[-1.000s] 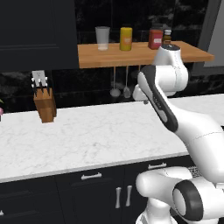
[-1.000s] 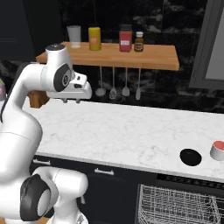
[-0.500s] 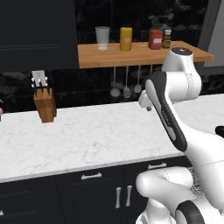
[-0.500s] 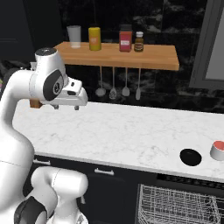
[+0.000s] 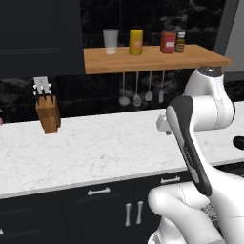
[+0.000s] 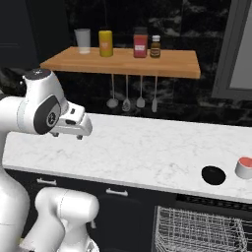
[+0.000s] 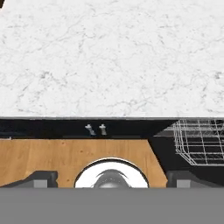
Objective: Pick up the cup and bowl from the counter, place them in the dishwasher, and close the dishwasher door.
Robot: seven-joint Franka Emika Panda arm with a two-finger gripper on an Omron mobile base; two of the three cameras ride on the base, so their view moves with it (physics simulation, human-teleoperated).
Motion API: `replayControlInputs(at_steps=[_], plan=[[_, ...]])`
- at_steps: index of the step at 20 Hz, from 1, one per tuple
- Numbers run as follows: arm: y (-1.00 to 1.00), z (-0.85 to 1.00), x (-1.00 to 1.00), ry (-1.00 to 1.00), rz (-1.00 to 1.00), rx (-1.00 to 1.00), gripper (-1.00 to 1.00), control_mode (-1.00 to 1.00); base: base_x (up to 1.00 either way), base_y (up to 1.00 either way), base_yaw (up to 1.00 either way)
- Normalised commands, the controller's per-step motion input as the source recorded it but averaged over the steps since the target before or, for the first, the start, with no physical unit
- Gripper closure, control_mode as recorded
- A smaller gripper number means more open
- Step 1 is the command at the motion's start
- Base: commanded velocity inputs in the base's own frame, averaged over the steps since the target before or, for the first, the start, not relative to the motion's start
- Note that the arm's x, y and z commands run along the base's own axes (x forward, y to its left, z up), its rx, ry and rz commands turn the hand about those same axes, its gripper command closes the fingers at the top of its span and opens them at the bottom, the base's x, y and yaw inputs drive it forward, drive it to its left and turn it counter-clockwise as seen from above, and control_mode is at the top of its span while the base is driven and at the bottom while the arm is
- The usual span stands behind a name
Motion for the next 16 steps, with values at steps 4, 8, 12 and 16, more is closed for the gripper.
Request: replayControlInputs(at_steps=[4,8,12,16], plan=[[0.00,0.00,0.00,0.00,0.00,0.00,-1.00,1.00,-0.73,0.33,-0.20],[0.00,0.00,0.00,0.00,0.00,0.00,-1.00,1.00,-0.61,0.34,-0.50],[0.00,0.00,0.00,0.00,0.00,0.00,-1.00,1.00,-0.23,0.26,-0.80],[0.00,0.00,0.00,0.00,0.00,0.00,-1.00,1.00,-0.03,0.21,-0.94]])
